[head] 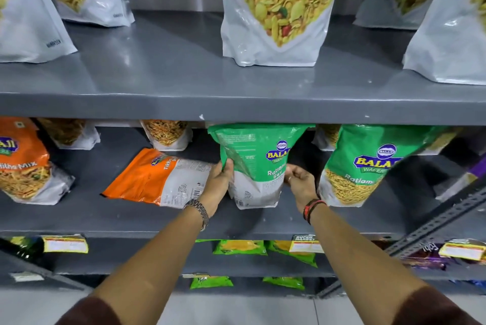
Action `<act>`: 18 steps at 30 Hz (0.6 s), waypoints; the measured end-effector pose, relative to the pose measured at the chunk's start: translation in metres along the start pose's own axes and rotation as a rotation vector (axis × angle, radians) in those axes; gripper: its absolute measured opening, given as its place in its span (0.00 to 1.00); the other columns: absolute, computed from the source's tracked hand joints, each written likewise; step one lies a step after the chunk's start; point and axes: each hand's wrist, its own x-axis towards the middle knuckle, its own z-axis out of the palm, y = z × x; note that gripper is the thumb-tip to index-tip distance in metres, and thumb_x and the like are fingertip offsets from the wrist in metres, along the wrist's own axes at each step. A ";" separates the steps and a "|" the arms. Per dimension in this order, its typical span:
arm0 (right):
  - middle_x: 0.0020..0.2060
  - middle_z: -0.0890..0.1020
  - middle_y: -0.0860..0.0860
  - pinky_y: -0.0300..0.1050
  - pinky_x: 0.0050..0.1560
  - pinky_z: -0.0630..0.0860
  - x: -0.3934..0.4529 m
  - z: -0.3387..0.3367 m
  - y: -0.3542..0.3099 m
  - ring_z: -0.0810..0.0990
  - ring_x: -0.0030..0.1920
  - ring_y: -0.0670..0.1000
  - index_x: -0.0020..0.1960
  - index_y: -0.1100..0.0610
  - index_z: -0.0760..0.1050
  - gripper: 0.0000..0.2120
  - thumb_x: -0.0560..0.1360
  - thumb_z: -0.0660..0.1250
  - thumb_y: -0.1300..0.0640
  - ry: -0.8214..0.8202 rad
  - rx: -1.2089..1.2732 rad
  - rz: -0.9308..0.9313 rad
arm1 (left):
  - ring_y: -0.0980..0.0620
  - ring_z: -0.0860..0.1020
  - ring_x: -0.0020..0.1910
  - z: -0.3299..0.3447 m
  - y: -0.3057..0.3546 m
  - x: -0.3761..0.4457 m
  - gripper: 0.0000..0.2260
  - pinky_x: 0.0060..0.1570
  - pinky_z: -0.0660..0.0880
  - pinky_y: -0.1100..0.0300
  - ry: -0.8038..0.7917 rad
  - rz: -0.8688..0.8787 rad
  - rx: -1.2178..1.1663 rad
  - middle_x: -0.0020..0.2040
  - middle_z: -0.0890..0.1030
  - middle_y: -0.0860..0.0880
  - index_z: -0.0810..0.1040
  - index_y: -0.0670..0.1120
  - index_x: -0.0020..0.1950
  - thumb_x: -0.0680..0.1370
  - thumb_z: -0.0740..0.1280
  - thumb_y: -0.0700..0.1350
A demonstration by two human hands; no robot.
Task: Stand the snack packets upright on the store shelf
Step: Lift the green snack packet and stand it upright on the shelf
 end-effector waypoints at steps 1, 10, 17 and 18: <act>0.39 0.81 0.49 0.38 0.40 0.76 0.001 -0.002 -0.001 0.79 0.37 0.45 0.51 0.67 0.78 0.11 0.79 0.58 0.65 -0.015 0.037 0.008 | 0.55 0.74 0.61 0.000 -0.002 -0.001 0.20 0.56 0.72 0.70 0.013 -0.030 0.048 0.69 0.73 0.46 0.70 0.45 0.67 0.80 0.54 0.53; 0.63 0.78 0.60 0.48 0.68 0.69 -0.014 -0.013 -0.016 0.76 0.63 0.57 0.62 0.62 0.75 0.31 0.79 0.45 0.41 -0.185 -0.045 0.185 | 0.46 0.71 0.65 0.016 -0.001 -0.021 0.25 0.59 0.70 0.54 -0.145 -0.418 -0.021 0.70 0.69 0.45 0.62 0.47 0.71 0.79 0.52 0.59; 0.53 0.81 0.66 0.52 0.52 0.80 -0.062 -0.015 -0.008 0.81 0.52 0.63 0.51 0.67 0.78 0.31 0.79 0.47 0.43 -0.099 0.062 0.237 | 0.58 0.79 0.41 0.028 -0.004 0.013 0.13 0.49 0.74 0.58 -0.024 -0.272 -0.174 0.47 0.81 0.49 0.77 0.48 0.42 0.80 0.56 0.51; 0.52 0.81 0.65 0.49 0.48 0.81 -0.069 -0.014 -0.005 0.82 0.50 0.62 0.47 0.65 0.79 0.30 0.80 0.48 0.43 -0.113 0.065 0.222 | 0.56 0.80 0.44 0.030 -0.005 0.016 0.14 0.50 0.75 0.58 -0.030 -0.261 -0.200 0.51 0.81 0.48 0.78 0.47 0.42 0.80 0.56 0.49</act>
